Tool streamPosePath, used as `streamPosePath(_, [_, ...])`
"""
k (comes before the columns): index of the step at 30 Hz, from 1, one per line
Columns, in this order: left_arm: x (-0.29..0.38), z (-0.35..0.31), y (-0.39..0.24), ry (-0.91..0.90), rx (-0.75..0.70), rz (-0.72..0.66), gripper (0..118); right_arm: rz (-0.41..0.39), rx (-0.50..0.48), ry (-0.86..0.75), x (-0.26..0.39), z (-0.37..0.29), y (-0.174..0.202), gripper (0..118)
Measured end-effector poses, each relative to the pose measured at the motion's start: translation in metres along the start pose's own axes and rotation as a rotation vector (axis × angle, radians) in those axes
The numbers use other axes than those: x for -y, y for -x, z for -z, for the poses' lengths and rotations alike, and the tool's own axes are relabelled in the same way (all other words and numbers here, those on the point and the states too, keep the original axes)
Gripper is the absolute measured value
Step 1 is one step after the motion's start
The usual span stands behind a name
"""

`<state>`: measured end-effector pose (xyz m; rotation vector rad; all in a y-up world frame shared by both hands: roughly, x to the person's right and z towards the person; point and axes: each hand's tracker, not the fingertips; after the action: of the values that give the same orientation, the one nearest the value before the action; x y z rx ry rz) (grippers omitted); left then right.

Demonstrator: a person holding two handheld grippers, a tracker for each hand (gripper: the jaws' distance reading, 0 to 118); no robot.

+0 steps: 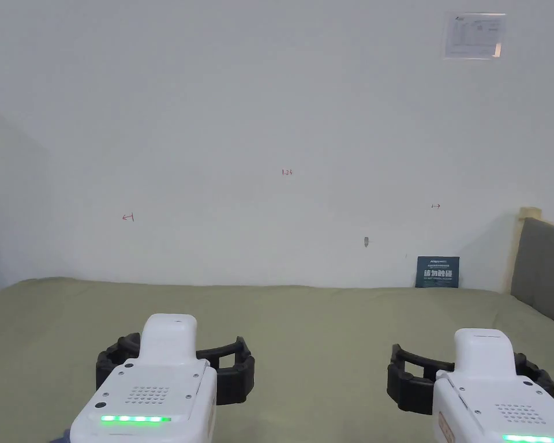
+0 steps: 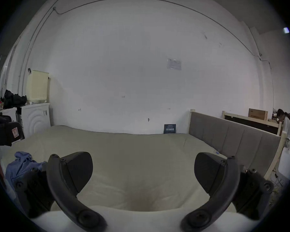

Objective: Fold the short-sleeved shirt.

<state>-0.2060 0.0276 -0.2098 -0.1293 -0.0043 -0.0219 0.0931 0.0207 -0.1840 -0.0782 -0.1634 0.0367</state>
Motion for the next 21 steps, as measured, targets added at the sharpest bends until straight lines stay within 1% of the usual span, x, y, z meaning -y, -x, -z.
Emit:
streamPosePath(3, [-0.0008, -0.0014, 0.0003, -0.002, -0.004, 0.01, 118, 0.008, -0.025, 0.018, -0.0005, -0.0001, 0.0004, 118])
streamPosePath(4, [-0.0006, -0.0016, 0.0002, -0.001, -0.006, 0.01, 118, 0.0, -0.034, 0.028, -0.0007, 0.0001, 0.0012, 118])
streamPosePath(9, [0.0022, -0.0022, -0.0004, 0.005, -0.013, 0.014, 118, -0.064, -0.021, 0.009, 0.0015, -0.0026, 0.0088, 118])
streamPosePath(11, [0.0031, -0.0017, -0.0004, 0.018, -0.013, 0.009, 118, -0.066, -0.025, 0.007, 0.002, -0.003, 0.0086, 118])
streamPosePath(15, [0.0028, -0.0006, 0.0, 0.024, -0.01, 0.002, 118, -0.044, -0.025, 0.011, 0.0023, -0.0024, 0.007, 118])
streamPosePath(21, [0.0014, -0.001, -0.0004, 0.02, -0.008, 0.0, 118, -0.047, -0.024, 0.017, 0.0032, -0.0018, 0.0061, 118])
